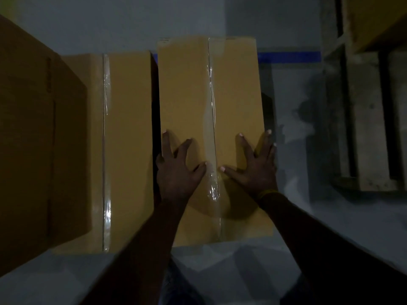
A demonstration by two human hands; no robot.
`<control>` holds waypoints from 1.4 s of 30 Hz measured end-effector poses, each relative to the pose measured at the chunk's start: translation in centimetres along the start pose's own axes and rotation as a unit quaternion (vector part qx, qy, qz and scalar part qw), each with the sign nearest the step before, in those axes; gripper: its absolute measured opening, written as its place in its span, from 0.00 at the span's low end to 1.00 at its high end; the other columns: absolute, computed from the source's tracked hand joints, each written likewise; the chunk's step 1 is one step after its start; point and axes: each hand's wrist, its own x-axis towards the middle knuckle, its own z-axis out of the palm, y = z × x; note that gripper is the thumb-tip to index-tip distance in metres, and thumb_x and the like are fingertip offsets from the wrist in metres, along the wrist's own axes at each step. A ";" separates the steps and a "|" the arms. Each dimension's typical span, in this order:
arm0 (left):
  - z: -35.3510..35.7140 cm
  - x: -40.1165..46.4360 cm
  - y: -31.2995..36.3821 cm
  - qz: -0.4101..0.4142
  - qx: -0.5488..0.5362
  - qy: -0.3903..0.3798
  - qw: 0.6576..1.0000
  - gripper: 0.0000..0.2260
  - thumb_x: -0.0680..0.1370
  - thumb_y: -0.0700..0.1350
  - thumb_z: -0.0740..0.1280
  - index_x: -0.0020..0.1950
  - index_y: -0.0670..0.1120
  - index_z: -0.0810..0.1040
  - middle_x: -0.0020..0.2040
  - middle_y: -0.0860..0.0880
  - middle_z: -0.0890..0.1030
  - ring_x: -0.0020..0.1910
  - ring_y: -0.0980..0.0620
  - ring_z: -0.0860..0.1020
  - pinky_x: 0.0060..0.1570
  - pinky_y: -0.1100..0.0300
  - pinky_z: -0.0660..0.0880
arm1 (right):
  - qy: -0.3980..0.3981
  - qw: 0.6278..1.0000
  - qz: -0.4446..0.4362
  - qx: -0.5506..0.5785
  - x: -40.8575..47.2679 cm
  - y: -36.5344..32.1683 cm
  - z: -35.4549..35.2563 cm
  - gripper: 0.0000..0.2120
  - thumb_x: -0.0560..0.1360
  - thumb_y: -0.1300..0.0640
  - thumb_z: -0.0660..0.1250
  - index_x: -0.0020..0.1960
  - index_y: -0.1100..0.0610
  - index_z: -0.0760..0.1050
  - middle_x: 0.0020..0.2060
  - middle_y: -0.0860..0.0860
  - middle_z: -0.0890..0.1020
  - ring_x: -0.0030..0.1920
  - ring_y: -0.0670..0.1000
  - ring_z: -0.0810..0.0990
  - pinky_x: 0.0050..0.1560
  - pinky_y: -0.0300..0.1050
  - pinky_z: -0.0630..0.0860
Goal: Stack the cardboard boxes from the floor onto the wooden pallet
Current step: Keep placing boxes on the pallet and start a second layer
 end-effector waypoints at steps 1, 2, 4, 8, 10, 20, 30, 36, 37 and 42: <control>0.0 0.0 0.1 -0.003 0.009 -0.002 1.000 0.34 0.71 0.66 0.69 0.75 0.58 0.66 0.82 0.48 0.48 0.72 0.33 0.63 0.62 0.39 0.71 | 0.001 1.000 0.010 0.016 0.2 -0.2 -0.1 0.51 0.67 0.27 0.69 0.79 0.34 0.43 0.77 0.50 0.29 0.78 0.67 0.42 0.73 0.71 0.55; 0.0 -0.2 0.3 0.001 0.024 0.000 1.000 0.34 0.71 0.67 0.69 0.75 0.58 0.67 0.82 0.48 0.49 0.71 0.33 0.64 0.60 0.39 0.72 | 0.004 1.000 0.018 0.025 0.2 -0.4 -0.3 0.50 0.67 0.28 0.70 0.79 0.35 0.45 0.78 0.51 0.32 0.78 0.67 0.47 0.74 0.70 0.58; -0.2 -0.7 1.3 0.008 0.056 0.012 0.998 0.34 0.71 0.69 0.66 0.75 0.58 0.68 0.81 0.48 0.52 0.70 0.32 0.66 0.60 0.39 0.72 | 0.018 0.999 0.029 0.030 0.0 -0.5 -1.1 0.48 0.68 0.30 0.70 0.79 0.35 0.48 0.79 0.51 0.35 0.76 0.68 0.52 0.73 0.68 0.59; -2.2 -2.1 5.2 -0.027 0.079 0.040 0.996 0.32 0.71 0.71 0.64 0.71 0.58 0.73 0.80 0.49 0.59 0.68 0.31 0.67 0.63 0.38 0.68 | 0.060 0.998 0.008 0.008 -1.8 0.0 -4.4 0.41 0.70 0.29 0.67 0.78 0.36 0.57 0.80 0.53 0.44 0.74 0.67 0.58 0.72 0.64 0.60; -4.0 -3.0 7.6 -0.036 0.075 0.027 0.996 0.30 0.71 0.70 0.67 0.69 0.60 0.75 0.78 0.49 0.61 0.68 0.31 0.66 0.64 0.38 0.67 | 0.070 0.998 0.000 -0.007 -3.4 0.2 -7.0 0.38 0.70 0.28 0.65 0.76 0.36 0.61 0.80 0.52 0.49 0.72 0.67 0.62 0.70 0.63 0.61; -19.8 -14.0 24.2 -0.034 0.071 0.043 0.996 0.26 0.72 0.70 0.65 0.67 0.60 0.77 0.77 0.48 0.62 0.69 0.31 0.65 0.65 0.36 0.67 | 0.065 0.998 -0.023 0.012 -17.1 -0.2 -27.7 0.37 0.70 0.28 0.65 0.76 0.38 0.64 0.80 0.51 0.52 0.73 0.66 0.61 0.70 0.61 0.62; -37.5 -31.6 37.8 -0.014 0.062 0.078 0.995 0.26 0.73 0.68 0.66 0.69 0.62 0.74 0.77 0.51 0.57 0.71 0.35 0.62 0.66 0.36 0.66 | 0.106 0.992 -0.073 0.005 -38.9 -1.5 -47.4 0.36 0.72 0.30 0.65 0.76 0.40 0.62 0.79 0.52 0.51 0.72 0.66 0.61 0.71 0.61 0.64; -42.1 -41.2 40.1 0.062 0.039 0.123 0.990 0.27 0.73 0.69 0.66 0.69 0.60 0.75 0.77 0.50 0.58 0.72 0.44 0.59 0.69 0.40 0.65 | 0.186 0.980 -0.070 -0.005 -50.7 -0.5 -49.9 0.36 0.71 0.29 0.65 0.76 0.40 0.63 0.78 0.52 0.53 0.70 0.65 0.64 0.68 0.60 0.67; -42.6 -42.8 40.4 0.070 0.034 0.129 0.989 0.27 0.73 0.68 0.67 0.69 0.59 0.75 0.77 0.49 0.59 0.72 0.44 0.59 0.69 0.41 0.66 | 0.193 0.979 -0.067 -0.007 -52.6 -0.3 -50.2 0.36 0.71 0.29 0.65 0.76 0.40 0.63 0.78 0.51 0.53 0.71 0.64 0.63 0.68 0.60 0.66; -44.0 -50.0 41.4 0.098 0.010 0.142 0.985 0.26 0.72 0.68 0.67 0.67 0.60 0.76 0.77 0.49 0.60 0.72 0.40 0.62 0.67 0.40 0.65 | 0.229 0.971 -0.059 -0.014 -60.9 1.5 -51.2 0.36 0.71 0.30 0.65 0.76 0.40 0.63 0.78 0.51 0.53 0.70 0.63 0.64 0.68 0.59 0.66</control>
